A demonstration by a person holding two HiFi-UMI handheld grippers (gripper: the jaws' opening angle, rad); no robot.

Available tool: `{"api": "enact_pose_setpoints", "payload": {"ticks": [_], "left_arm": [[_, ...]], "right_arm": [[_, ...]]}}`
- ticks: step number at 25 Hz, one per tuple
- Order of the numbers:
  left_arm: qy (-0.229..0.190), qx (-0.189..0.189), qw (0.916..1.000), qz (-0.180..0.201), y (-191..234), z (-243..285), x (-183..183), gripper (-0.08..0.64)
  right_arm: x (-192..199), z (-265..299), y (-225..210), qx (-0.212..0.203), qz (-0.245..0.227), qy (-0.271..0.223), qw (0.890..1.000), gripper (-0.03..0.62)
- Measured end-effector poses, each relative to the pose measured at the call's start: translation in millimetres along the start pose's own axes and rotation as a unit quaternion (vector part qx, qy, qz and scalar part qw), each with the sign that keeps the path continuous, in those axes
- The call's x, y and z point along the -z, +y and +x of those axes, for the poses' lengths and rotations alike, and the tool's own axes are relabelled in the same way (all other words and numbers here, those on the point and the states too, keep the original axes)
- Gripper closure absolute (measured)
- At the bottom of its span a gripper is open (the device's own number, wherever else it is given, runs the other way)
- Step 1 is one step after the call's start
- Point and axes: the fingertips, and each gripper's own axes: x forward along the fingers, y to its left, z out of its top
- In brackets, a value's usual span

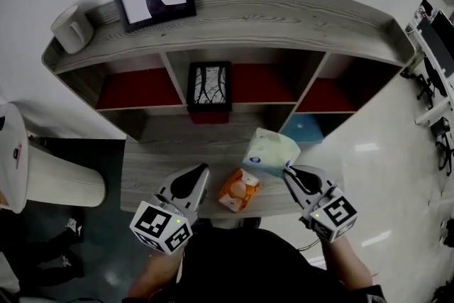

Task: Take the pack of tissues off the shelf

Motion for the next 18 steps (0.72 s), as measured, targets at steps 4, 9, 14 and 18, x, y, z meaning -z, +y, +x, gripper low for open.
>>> {"api": "enact_pose_setpoints", "payload": {"ticks": [4, 9, 14, 18], "left_arm": [[0.01, 0.008, 0.9999, -0.001, -11, 15, 6, 0.547], [0.017, 0.012, 0.9998, -0.001, -19, 24, 10, 0.546], [0.027, 0.012, 0.9996, 0.0, -25, 27, 17, 0.547], [0.033, 0.015, 0.9993, -0.001, -30, 30, 25, 0.546]], "right_arm": [[35, -6, -17, 0.02, 0.016, 0.024, 0.999, 0.557], [78, -6, -35, 0.047, 0.041, 0.048, 0.997, 0.557], [111, -8, -46, 0.069, 0.055, 0.067, 0.994, 0.557], [142, -2, -57, 0.08, 0.066, 0.087, 0.991, 0.557]]}}
